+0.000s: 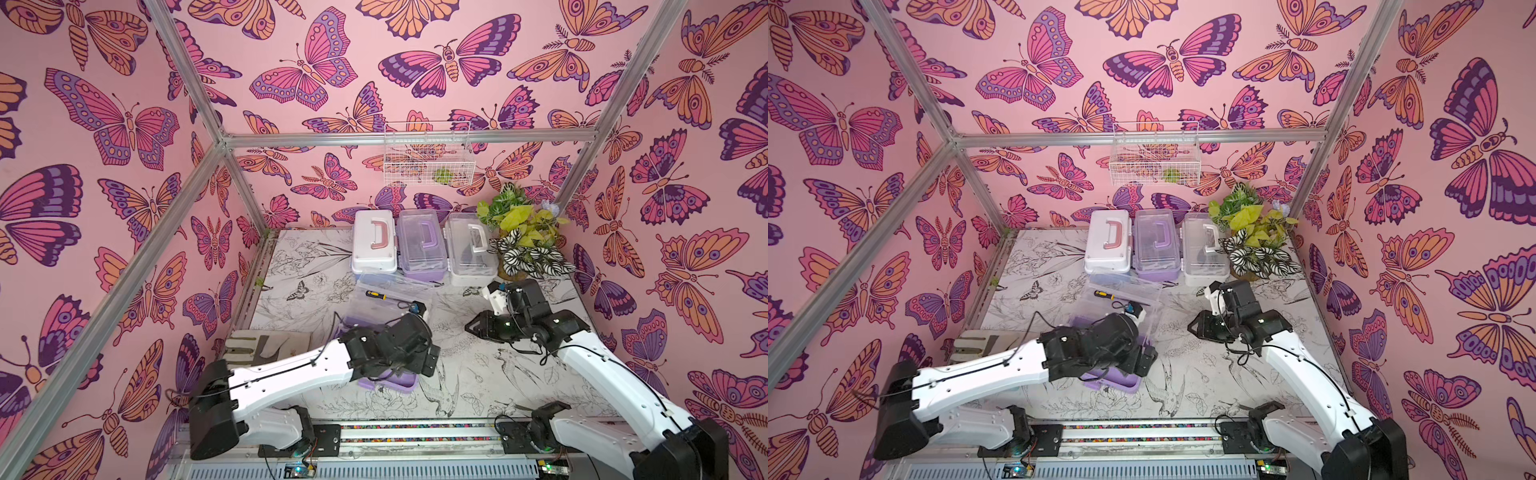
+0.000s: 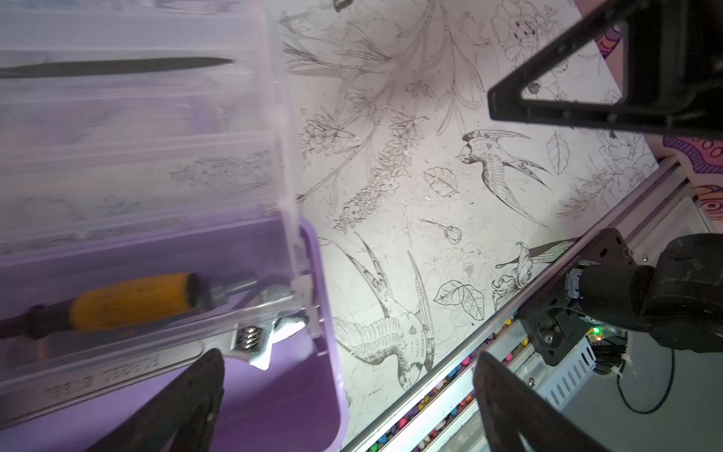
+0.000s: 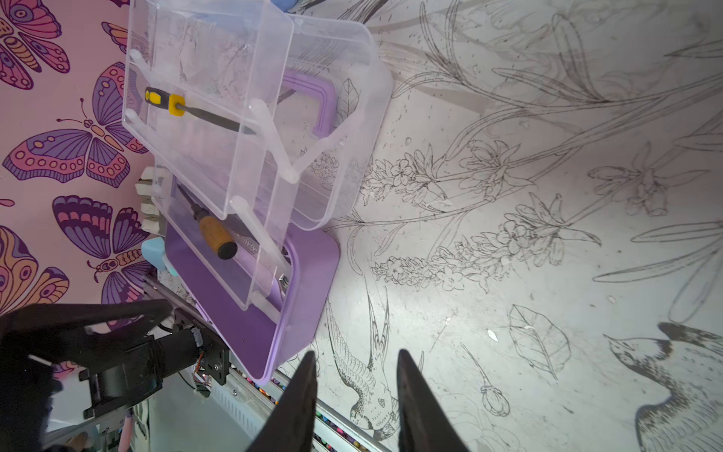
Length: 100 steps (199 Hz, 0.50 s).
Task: Close toolboxes
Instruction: Place the toolbox at the center of the board, then adjust the toolbox at the center of the board.
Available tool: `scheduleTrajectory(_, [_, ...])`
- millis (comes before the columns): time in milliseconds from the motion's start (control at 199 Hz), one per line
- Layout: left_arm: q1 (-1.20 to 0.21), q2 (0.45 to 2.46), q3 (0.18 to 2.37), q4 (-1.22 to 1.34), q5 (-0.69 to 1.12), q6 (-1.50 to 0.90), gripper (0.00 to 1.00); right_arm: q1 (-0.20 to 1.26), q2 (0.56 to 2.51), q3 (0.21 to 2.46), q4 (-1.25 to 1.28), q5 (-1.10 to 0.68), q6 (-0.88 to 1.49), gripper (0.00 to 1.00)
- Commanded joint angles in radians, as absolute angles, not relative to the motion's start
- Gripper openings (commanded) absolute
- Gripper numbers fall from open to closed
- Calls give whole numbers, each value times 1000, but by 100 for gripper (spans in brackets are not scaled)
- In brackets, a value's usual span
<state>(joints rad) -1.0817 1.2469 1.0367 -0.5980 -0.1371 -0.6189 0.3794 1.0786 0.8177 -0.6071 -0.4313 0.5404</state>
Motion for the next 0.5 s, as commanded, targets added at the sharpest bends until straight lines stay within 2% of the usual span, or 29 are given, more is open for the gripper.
scheduleTrajectory(0, [-973, 1147, 1024, -778, -110, -551, 99, 419, 1133, 869, -536, -427, 573, 36])
scheduleTrajectory(126, [-746, 1053, 977, -817, -47, -483, 99, 482, 1225, 932, -483, -432, 584, 37])
scheduleTrajectory(287, [-501, 1003, 866, -709, 52, -446, 99, 564, 1342, 1029, -449, -433, 585, 41])
scheduleTrajectory(378, [-420, 1001, 794, -650, 39, -469, 99, 583, 1396, 1071, -439, -432, 587, 43])
scheduleTrajectory(499, [-396, 984, 714, -608, -21, -509, 99, 586, 1444, 1111, -448, -428, 575, 45])
